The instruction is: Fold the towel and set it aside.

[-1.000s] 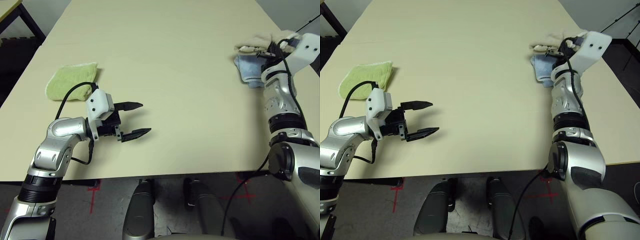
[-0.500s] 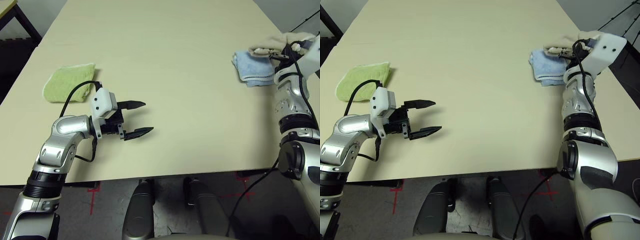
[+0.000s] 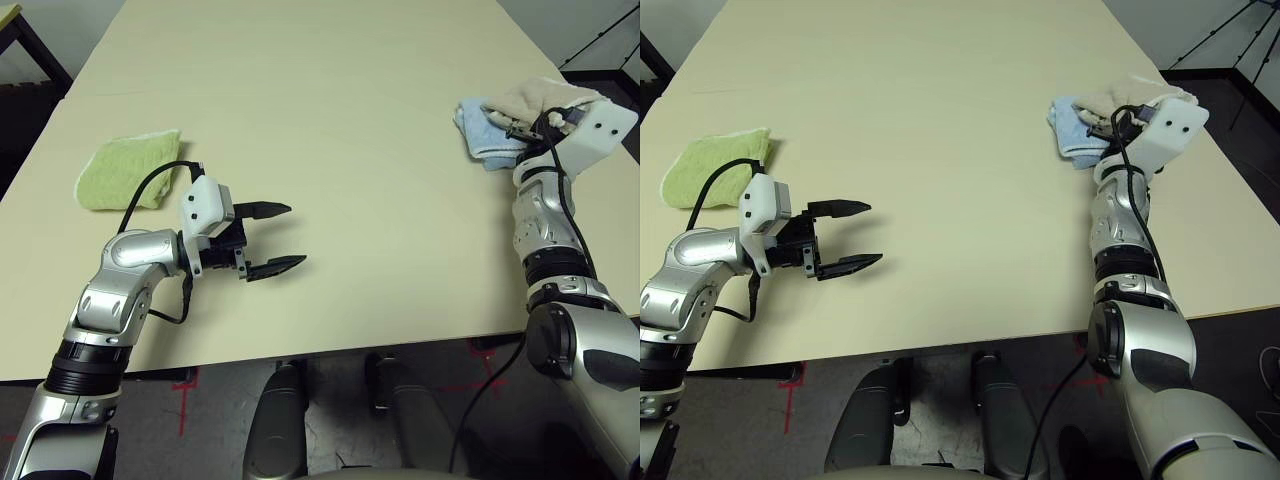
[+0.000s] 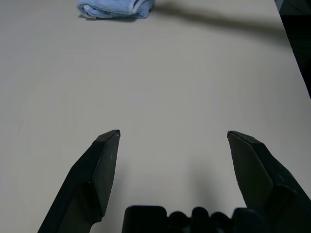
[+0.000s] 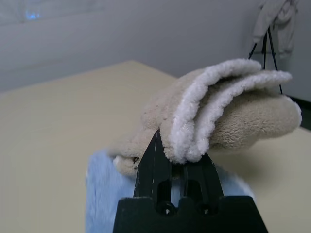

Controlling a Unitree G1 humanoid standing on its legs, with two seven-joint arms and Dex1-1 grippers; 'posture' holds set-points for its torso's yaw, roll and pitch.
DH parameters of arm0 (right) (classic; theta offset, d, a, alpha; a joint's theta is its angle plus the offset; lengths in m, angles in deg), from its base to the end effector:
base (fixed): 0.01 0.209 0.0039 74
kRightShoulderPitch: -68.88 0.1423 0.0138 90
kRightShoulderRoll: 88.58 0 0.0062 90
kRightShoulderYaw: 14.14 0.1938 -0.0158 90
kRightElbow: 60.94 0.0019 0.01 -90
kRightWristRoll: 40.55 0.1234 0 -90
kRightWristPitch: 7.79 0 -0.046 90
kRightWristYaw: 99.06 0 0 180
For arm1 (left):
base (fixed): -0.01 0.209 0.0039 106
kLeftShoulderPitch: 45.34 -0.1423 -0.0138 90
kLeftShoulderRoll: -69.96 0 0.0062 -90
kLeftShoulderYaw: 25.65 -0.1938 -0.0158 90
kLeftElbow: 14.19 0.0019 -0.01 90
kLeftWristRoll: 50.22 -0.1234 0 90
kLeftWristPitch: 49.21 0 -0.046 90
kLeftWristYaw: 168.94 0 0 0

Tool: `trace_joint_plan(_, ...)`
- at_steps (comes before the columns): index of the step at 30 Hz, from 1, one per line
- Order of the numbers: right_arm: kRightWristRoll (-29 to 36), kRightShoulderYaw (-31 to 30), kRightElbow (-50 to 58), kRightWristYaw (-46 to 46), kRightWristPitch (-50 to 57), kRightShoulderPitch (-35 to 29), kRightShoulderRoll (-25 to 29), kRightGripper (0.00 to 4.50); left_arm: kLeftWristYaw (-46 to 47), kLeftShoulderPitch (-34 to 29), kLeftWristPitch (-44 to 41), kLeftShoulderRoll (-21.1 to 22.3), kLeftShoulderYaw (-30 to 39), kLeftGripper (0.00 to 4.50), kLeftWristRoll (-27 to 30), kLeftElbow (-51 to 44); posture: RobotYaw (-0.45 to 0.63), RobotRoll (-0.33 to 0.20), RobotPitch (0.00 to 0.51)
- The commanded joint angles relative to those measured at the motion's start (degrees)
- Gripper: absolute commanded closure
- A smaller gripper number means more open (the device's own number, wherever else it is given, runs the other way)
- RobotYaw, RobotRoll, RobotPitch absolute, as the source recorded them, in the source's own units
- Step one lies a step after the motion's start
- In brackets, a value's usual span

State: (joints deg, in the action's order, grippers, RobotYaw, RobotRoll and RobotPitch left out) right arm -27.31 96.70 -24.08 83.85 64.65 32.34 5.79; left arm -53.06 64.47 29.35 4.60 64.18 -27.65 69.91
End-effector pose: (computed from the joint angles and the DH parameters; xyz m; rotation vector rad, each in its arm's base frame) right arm 0.3376 -0.2423 0.1628 0.1671 -0.3889 -0.3425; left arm 0.2424 0.2501 0.1609 0.4228 -0.0271 -1.1695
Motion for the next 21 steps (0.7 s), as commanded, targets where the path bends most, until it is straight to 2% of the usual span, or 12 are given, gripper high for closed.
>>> trace_joint_plan(1, -0.39, 0.13, 1.41, -0.12, -0.76, 1.26, 1.42, 4.50, 0.11, -0.43, 0.12, -0.17, -0.58, 0.00, -0.53, -0.26, 0.17, 0.000, 0.213)
trace_joint_plan(13, -1.02, -0.78, -7.08, -2.81, -0.33, 1.96, 0.75, 4.50, 0.24, -0.72, -0.56, 0.04, -0.50, 0.00, -0.38, -0.99, 0.17, 0.000, 0.216)
trace_joint_plan(21, -0.21, -0.45, -9.38, -3.20, 1.34, -1.21, -3.73, 4.50, 0.55, -1.70, -1.04, 0.98, 0.44, 0.00, -0.16, -2.07, 0.21, 0.000, 0.223)
